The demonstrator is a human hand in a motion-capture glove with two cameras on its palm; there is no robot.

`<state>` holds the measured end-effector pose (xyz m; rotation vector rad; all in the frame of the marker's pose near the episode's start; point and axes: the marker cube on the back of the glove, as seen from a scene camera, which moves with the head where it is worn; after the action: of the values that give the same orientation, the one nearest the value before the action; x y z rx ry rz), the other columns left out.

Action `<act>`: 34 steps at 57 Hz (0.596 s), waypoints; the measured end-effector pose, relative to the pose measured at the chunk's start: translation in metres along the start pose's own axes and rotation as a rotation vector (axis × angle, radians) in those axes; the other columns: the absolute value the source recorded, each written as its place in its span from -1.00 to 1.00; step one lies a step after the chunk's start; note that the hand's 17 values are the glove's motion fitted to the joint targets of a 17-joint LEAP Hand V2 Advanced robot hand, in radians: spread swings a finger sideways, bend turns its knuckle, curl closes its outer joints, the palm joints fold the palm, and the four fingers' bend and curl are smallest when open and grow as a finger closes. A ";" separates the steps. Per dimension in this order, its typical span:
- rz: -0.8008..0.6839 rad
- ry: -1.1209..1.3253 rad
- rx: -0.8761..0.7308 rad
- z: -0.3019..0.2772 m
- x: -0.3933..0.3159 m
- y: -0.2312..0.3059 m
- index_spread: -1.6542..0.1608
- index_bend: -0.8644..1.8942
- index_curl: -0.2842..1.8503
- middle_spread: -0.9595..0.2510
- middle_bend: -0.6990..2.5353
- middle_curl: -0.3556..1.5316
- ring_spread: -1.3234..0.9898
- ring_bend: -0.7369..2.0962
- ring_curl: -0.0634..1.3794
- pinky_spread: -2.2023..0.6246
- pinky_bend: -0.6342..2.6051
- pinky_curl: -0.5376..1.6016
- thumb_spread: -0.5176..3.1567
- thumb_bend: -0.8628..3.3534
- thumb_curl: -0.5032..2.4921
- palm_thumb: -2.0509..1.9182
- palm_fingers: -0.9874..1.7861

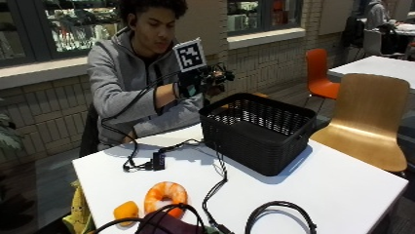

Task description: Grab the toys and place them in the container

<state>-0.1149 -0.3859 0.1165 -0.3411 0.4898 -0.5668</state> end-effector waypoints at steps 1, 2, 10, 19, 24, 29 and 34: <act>-0.008 0.018 -0.005 0.002 0.001 -0.002 0.62 0.68 -0.16 0.46 -0.34 -0.21 0.01 -0.37 -0.86 0.54 -0.50 -0.22 0.08 -0.48 -0.42 0.32 -0.31; 0.010 0.027 -0.012 0.003 0.002 -0.005 0.61 0.66 -0.16 0.47 -0.34 -0.21 0.01 -0.37 -0.85 0.54 -0.49 -0.22 0.08 -0.48 -0.42 0.32 -0.31; 0.133 -0.072 -0.131 0.010 -0.010 -0.011 0.61 0.11 -0.33 0.62 -0.47 -0.26 0.05 -0.34 -0.77 0.54 -0.31 -0.14 0.02 -0.56 -0.46 0.20 -0.58; 0.070 -0.066 -0.136 0.012 0.008 0.015 0.61 -0.21 -0.44 0.68 -0.50 -0.31 0.09 -0.39 -0.76 0.54 -0.29 -0.12 -0.03 -0.60 -0.47 0.15 -0.52; 0.136 -0.058 -0.148 0.008 0.023 0.044 0.60 -0.23 -0.44 0.70 -0.51 -0.34 0.09 -0.40 -0.77 0.53 -0.29 -0.12 -0.04 -0.60 -0.46 0.14 -0.49; 0.242 0.082 -0.186 0.013 0.064 0.091 0.59 -0.21 -0.42 0.70 -0.51 -0.36 0.09 -0.40 -0.78 0.53 -0.31 -0.13 -0.05 -0.60 -0.46 0.13 -0.46; 0.426 0.105 -0.251 0.020 0.110 0.147 0.57 -0.20 -0.40 0.69 -0.51 -0.38 0.09 -0.40 -0.78 0.53 -0.30 -0.13 -0.06 -0.60 -0.46 0.12 -0.43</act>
<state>0.0390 -0.3303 0.0319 -0.4325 0.7159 -0.1081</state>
